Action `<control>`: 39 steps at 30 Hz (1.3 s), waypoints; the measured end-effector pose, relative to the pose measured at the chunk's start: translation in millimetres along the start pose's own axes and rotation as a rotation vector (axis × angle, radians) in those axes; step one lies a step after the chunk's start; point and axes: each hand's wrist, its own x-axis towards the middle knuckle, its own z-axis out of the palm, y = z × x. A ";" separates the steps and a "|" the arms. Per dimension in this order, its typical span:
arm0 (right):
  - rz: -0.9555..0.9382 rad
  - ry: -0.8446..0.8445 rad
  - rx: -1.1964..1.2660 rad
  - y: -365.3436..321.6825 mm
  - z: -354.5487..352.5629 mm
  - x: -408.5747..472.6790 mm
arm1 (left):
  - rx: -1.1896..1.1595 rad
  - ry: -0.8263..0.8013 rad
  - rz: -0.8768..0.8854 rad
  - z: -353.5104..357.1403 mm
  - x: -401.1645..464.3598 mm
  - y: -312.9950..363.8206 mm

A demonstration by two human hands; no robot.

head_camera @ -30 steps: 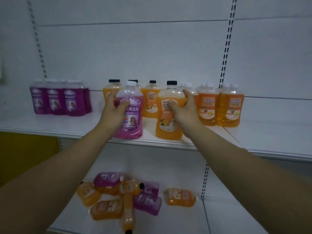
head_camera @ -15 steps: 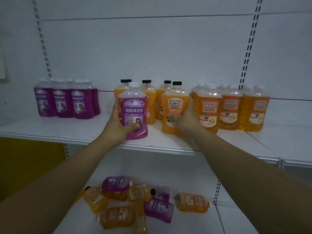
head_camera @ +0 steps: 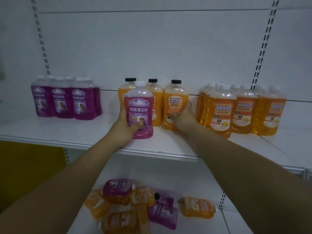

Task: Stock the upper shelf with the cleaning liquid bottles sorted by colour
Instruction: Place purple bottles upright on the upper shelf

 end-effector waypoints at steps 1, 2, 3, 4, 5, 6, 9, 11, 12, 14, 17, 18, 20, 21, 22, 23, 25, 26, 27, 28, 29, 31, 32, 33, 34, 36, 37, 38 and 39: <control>0.004 0.003 0.000 0.2 2.0 1.8 | -0.003 -0.002 0.000 0.2 0.2 -0.8; 0.006 0.004 0.003 0.4 3.8 3.6 | -0.004 -0.005 -0.002 0.0 0.5 -1.4; 0.014 0.002 0.004 1.0 5.4 5.9 | -0.006 -0.007 -0.007 -0.3 1.0 -2.2; 0.018 0.003 0.008 1.2 7.2 8.0 | -0.011 -0.009 -0.012 -1.3 1.4 -3.0; 0.025 0.007 0.009 1.9 8.1 10.3 | -0.019 -0.011 -0.017 -1.7 2.2 -4.0; 0.029 0.012 0.011 2.3 9.2 12.4 | -0.027 -0.013 -0.024 -2.2 2.7 -4.4; 0.037 0.016 0.023 4.1 13.0 18.6 | -0.043 -0.014 -0.037 -3.0 4.1 -6.6; 0.043 0.016 0.029 5.6 16.0 21.1 | -0.046 -0.019 -0.035 -3.0 4.3 -6.7; 0.047 0.018 0.029 6.0 17.3 22.0 | -0.047 -0.022 -0.032 -3.1 4.2 -6.2; 0.055 0.021 0.027 6.6 18.0 24.1 | -0.048 -0.023 -0.040 -3.5 4.8 -6.5; 0.090 -0.016 -0.012 4.2 16.9 24.9 | -0.057 -0.027 -0.047 -4.8 5.5 -6.5; 0.121 -0.029 -0.040 3.3 17.0 23.2 | -0.059 -0.030 -0.049 -5.1 5.1 -5.4; 0.151 -0.005 -0.121 2.3 19.2 15.7 | -0.058 -0.028 -0.044 -7.2 4.2 -1.1; 0.133 0.034 -0.167 2.2 21.9 9.5 | -0.051 -0.028 -0.042 -9.7 3.9 0.9; 0.094 0.079 -0.214 1.4 25.6 1.3 | -0.044 -0.030 -0.044 -13.9 3.2 3.0; 0.036 0.117 -0.259 0.2 29.9 -7.7 | -0.034 -0.032 -0.051 -19.6 2.7 2.9; -0.096 0.133 -0.349 -4.6 39.4 -25.5 | -0.020 -0.025 -0.062 -34.8 0.6 0.7; -0.143 0.096 -0.398 -9.1 44.7 -34.0 | -0.009 -0.021 -0.070 -44.4 -0.7 -0.9; -0.173 0.030 -0.444 -15.6 50.1 -43.2 | 0.004 -0.017 -0.082 -54.8 -2.0 -2.9; -0.173 -0.053 -0.475 -22.1 55.7 -51.6 | 0.019 -0.013 -0.090 -65.6 -3.9 -4.4; -0.151 -0.141 -0.496 -29.2 61.0 -59.5 | 0.035 -0.006 -0.095 -75.8 -5.1 -6.1; -0.127 -0.288 -0.522 -43.6 75.1 -74.4 | 0.052 0.013 -0.096 -97.7 -9.2 -9.4; -0.135 -0.348 -0.535 -49.7 84.2 -80.0 | 0.059 0.027 -0.091 -108.4 -11.3 -10.5; -0.140 -0.399 -0.556 -55.4 94.2 -83.4 | 0.069 0.037 -0.091 -118.7 -13.2 -12.3; -0.143 -0.443 -0.593 -59.8 103.5 -85.4 | 0.079 0.044 -0.091 -127.0 -14.7 -13.8; -0.159 -0.514 -0.698 -70.9 125.7 -85.3 | 0.123 0.068 -0.100 -146.7 -16.1 -18.1; -0.184 -0.540 -0.736 -76.3 137.7 -85.0 | 0.144 0.081 -0.106 -156.1 -16.4 -19.9; -0.219 -0.561 -0.758 -81.8 150.0 -85.1 | 0.159 0.094 -0.111 -166.2 -16.5 -22.3; -0.255 -0.579 -0.777 -86.4 160.7 -86.3 | 0.170 0.107 -0.115 -174.2 -17.1 -23.7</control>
